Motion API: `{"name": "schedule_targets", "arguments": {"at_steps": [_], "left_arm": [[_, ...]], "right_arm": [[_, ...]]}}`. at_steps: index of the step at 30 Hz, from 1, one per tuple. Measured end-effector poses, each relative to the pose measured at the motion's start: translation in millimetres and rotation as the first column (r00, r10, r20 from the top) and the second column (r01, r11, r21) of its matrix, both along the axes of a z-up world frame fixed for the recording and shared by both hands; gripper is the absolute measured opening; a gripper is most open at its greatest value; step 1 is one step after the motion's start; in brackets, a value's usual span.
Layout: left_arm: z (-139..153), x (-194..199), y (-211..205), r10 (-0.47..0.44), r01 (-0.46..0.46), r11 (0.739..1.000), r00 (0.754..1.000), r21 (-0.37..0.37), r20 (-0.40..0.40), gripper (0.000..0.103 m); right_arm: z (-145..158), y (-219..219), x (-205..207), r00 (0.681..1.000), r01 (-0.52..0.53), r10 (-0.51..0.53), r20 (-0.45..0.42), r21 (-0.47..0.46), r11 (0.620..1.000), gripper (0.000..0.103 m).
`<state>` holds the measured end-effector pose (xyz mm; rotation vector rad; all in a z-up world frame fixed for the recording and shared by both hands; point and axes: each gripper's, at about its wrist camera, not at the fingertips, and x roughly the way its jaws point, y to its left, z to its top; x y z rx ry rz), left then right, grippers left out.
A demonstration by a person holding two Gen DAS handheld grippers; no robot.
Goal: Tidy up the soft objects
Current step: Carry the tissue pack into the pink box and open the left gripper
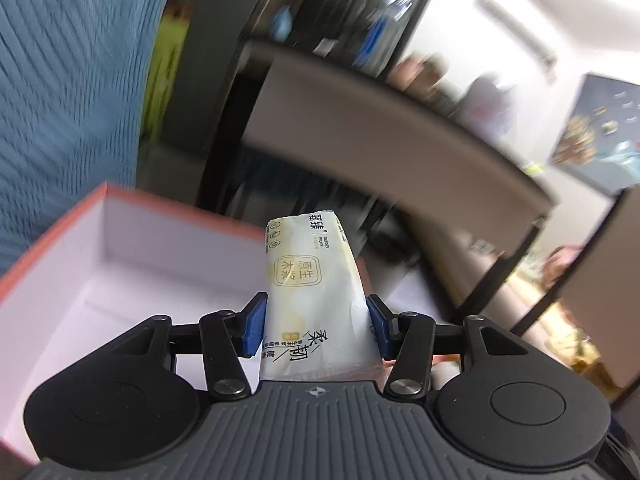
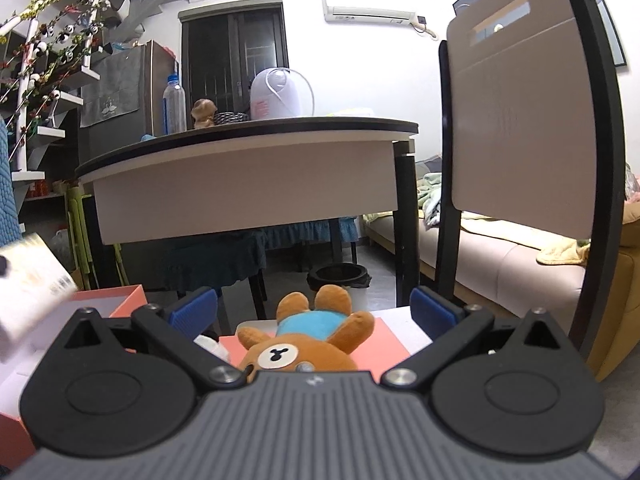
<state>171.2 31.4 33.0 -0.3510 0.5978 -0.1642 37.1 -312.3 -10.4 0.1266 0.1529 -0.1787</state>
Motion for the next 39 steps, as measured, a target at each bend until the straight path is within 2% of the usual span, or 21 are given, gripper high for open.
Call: {"name": "schedule_targets", "arguments": {"at_steps": [4,11,14,16,18,20,23,27,29,34,36,39], "left_arm": [[-18,47,-5,0.01,-0.017,0.999,0.984,-0.034,-0.178,0.056],[-39,93,-7,0.017,-0.029,0.999,0.96,-0.04,-0.281,0.057],[-47,100,6,0.019,-0.039,0.997,0.949,-0.059,-0.315,0.061],[-50,105,12,-0.009,-0.014,0.998,0.937,-0.063,-0.348,0.067],[-51,106,16,-0.011,-0.007,0.999,0.929,-0.048,-0.369,0.081],[-46,99,17,-0.009,0.0,1.0,0.94,-0.025,-0.342,0.088],[-32,82,14,-0.017,0.023,1.0,0.965,0.019,-0.263,0.091],[-15,41,5,-0.041,0.054,0.994,0.991,0.1,-0.125,0.092],[-13,17,2,-0.029,0.037,0.99,0.998,0.137,-0.058,0.092],[-8,-38,-10,-0.011,-0.008,0.978,0.996,0.209,0.092,0.094],[-6,-54,-15,-0.004,-0.031,0.968,0.99,0.248,0.138,0.095],[-10,-83,-22,-0.014,-0.034,0.966,0.983,0.258,0.181,0.095]], "right_arm": [[0,6,0,1.0,-0.018,0.018,0.004,-0.002,1.0,0.103],[-2,4,6,0.999,-0.045,0.045,0.0,0.006,0.999,0.103],[-5,5,10,0.999,-0.049,0.049,-0.015,-0.006,0.999,0.103],[-6,5,12,0.998,-0.054,0.054,-0.02,0.0,0.999,0.103],[-7,8,13,0.998,-0.065,0.065,-0.021,0.006,0.998,0.103],[-7,11,13,0.997,-0.079,0.079,-0.02,0.009,0.997,0.103],[-9,16,14,0.995,-0.102,0.102,-0.022,0.004,0.995,0.103],[-12,19,12,0.992,-0.115,0.116,-0.041,0.009,0.993,0.103],[-13,20,11,0.992,-0.116,0.117,-0.047,0.008,0.993,0.103],[-16,21,10,0.991,-0.118,0.118,-0.056,-0.003,0.993,0.103],[-18,20,10,0.991,-0.126,0.126,-0.055,-0.005,0.992,0.103],[-21,19,12,0.989,-0.142,0.142,-0.047,-0.003,0.99,0.103]]}}
